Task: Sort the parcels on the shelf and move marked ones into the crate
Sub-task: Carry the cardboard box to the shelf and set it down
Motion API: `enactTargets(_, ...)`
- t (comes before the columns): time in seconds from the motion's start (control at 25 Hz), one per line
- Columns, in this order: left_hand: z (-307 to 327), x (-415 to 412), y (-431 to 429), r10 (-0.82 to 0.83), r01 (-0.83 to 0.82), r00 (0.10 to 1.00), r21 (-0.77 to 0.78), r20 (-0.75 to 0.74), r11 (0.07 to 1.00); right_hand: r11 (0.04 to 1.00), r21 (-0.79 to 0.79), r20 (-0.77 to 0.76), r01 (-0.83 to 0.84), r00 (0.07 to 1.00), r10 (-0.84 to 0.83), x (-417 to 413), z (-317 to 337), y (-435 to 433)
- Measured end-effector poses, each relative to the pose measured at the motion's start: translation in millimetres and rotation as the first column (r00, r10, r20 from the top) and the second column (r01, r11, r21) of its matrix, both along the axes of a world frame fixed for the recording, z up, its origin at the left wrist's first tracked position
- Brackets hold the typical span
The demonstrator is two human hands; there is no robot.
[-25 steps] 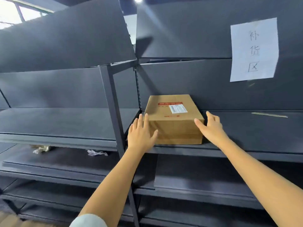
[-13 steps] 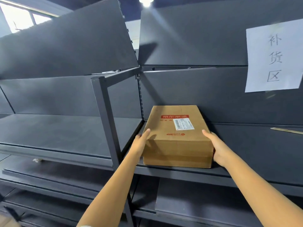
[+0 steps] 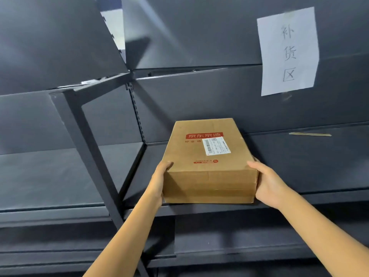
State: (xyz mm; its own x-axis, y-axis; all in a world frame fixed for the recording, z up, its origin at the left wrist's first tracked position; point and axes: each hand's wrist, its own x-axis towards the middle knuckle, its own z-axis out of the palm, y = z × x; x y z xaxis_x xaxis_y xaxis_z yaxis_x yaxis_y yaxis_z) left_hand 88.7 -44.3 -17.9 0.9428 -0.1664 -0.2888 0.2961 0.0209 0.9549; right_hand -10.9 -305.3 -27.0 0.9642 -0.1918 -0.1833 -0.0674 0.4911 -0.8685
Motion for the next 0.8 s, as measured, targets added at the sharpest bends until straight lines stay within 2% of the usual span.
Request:
enactTargets(0.2,9.2,-18.3,-83.3,-0.228,0.227,0.971,0.022,0.068,0.974,0.964,0.031,0.056,0.262,0.963,-0.264,-69.7,-6.1,-51.2)
enactTargets(0.36,0.3,-49.3,-163.8,-0.449,0.449,0.892,0.018,0.046,0.893,0.887,-0.001,0.077,0.462,0.884,-0.461,-150.3,-15.9,-91.1)
enactTargets(0.56,-9.0,-116.5,-257.1,-0.712,0.716,0.697,-0.021,0.084,0.698,0.694,-0.001,0.09,0.72,0.692,-0.717,-266.5,-28.2,-119.7)
enactTargets(0.8,-24.0,-236.6,-344.0,-0.922,0.932,0.362,-0.059,0.141,0.357,0.444,0.054,0.02,0.894,0.444,-0.896,-416.0,-44.3,-117.1)
